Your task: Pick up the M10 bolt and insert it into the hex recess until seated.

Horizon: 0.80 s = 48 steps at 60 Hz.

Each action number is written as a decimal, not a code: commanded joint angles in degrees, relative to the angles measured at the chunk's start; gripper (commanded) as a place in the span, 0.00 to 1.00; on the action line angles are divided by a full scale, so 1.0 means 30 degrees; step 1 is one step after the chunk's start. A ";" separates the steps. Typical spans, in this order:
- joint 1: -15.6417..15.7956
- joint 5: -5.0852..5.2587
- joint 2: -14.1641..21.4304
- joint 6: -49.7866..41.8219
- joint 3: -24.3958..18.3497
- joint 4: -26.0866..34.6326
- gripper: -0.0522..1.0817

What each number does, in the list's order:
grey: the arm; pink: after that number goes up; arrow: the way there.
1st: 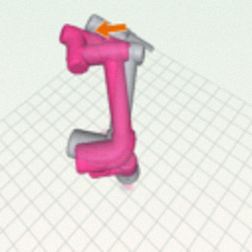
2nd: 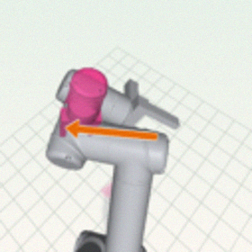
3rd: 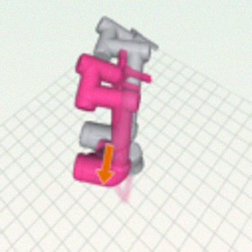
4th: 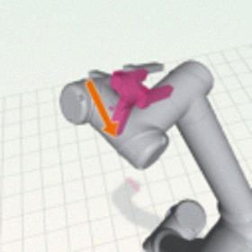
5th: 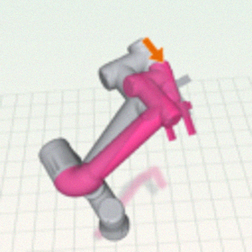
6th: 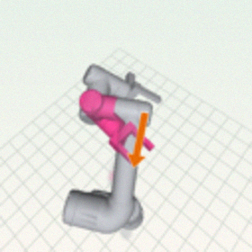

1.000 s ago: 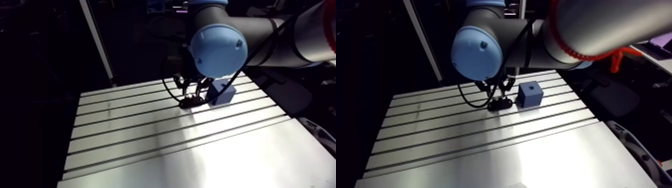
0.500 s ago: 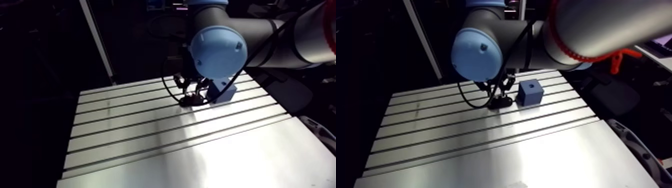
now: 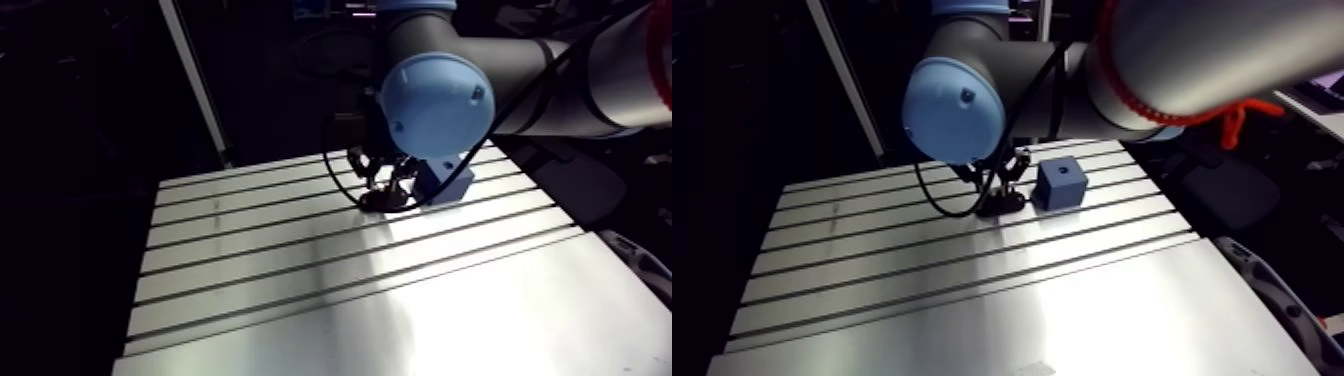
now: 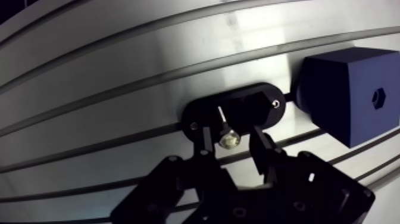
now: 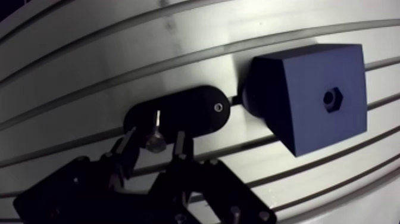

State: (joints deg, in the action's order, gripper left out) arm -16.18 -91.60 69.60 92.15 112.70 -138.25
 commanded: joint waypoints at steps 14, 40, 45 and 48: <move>0.0000 0.0016 -0.0013 0.0002 0.0009 -0.0013 0.57; 0.0000 0.0020 -0.0013 0.0002 0.0034 0.0008 0.60; 0.0000 0.0020 -0.0013 0.0002 0.0035 0.0012 0.60; 0.0000 0.0020 -0.0013 0.0002 0.0039 0.0012 0.61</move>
State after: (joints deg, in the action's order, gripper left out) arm -16.17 -91.54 69.56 92.15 112.79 -138.23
